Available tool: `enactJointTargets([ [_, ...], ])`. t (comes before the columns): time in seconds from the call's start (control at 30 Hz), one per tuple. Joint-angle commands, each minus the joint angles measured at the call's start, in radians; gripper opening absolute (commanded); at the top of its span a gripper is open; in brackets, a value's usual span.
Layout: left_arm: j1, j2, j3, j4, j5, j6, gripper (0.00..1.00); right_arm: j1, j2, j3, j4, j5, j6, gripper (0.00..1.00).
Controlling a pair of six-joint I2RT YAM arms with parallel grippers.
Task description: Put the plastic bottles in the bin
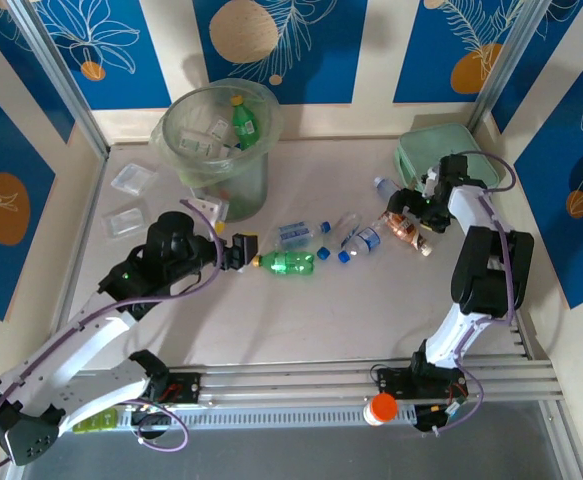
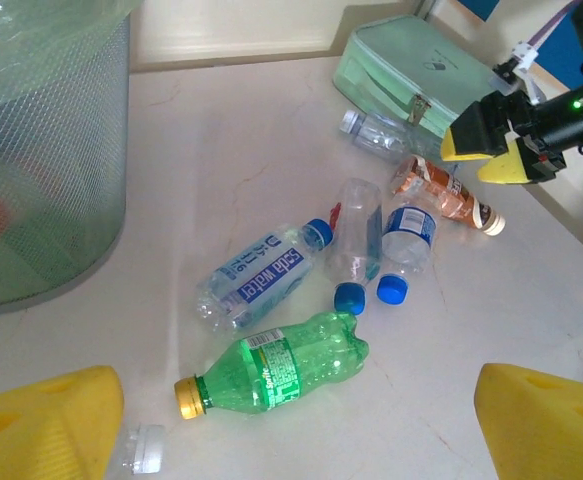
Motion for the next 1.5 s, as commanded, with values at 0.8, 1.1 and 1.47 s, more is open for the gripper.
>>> enactJointTargets([
  [0.8,-0.013,-0.01,0.015,0.027,-0.019,0.035,0.91,0.077,0.139,0.068,-0.064,-0.067,-0.068,0.75],
  [1.1,-0.013,-0.004,0.012,0.031,-0.025,0.033,0.92,0.149,0.241,0.213,-0.149,0.031,-0.061,0.78],
  [1.47,-0.012,0.003,0.011,0.036,-0.028,0.033,0.92,0.214,0.307,0.28,-0.179,0.118,-0.085,0.69],
])
